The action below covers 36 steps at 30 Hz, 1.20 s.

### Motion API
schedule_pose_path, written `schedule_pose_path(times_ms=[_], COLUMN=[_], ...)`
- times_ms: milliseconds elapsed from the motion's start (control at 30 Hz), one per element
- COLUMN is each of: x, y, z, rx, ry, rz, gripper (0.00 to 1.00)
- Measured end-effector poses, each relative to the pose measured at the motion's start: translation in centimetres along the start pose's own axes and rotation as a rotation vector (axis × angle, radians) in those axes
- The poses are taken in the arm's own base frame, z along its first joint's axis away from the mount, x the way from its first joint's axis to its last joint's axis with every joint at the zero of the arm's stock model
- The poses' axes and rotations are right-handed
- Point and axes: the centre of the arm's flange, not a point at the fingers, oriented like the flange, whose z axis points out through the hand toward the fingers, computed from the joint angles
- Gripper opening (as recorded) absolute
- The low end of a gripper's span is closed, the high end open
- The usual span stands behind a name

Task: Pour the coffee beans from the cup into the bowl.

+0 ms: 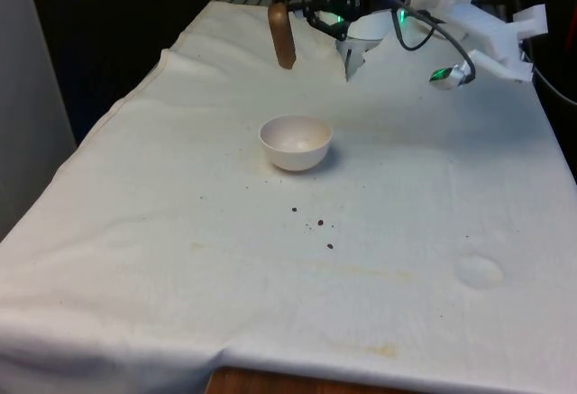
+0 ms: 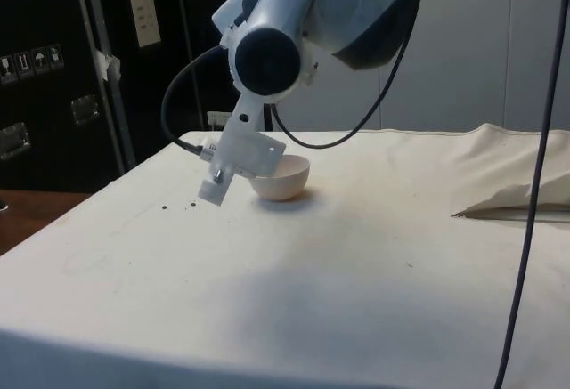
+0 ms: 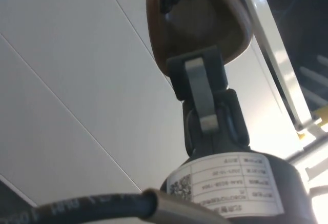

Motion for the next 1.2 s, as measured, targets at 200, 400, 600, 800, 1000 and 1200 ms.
schedule_pose_path(times_ms=[200, 400, 600, 800, 1000, 1200], x=[0.0, 0.0, 0.0, 0.1, 0.0, 0.0], y=[-0.2, -0.4, -0.6, -0.9, -1.0, -1.3], z=[-0.3, -0.8, -1.1, -1.5, -1.9, -2.3], rx=[-0.042, -0.085, -0.125, -0.170, -0.211, -0.245], ry=[0.007, 0.015, 0.021, 0.031, 0.041, 0.052], rz=[-0.003, -0.003, -0.005, -0.007, -0.012, -0.019], gripper=[0.00, 0.00, 0.00, 0.00, 0.00, 0.00])
